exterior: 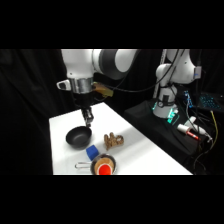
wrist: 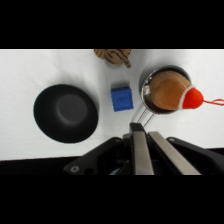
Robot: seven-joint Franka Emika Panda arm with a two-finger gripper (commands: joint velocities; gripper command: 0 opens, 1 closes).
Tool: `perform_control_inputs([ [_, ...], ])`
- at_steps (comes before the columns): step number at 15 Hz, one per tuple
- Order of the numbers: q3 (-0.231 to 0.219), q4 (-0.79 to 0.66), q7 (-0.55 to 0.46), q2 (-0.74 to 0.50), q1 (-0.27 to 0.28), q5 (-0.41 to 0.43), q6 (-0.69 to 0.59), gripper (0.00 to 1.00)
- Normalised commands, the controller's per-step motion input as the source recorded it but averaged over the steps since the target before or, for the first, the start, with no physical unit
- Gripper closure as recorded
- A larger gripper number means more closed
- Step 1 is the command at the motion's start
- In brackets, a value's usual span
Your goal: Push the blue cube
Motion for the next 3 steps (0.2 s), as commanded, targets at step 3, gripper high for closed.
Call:
perform_control_inputs([
  [3, 0.001, -0.15, 0.11, -0.25, -0.009, 0.077, -0.07, 0.97],
])
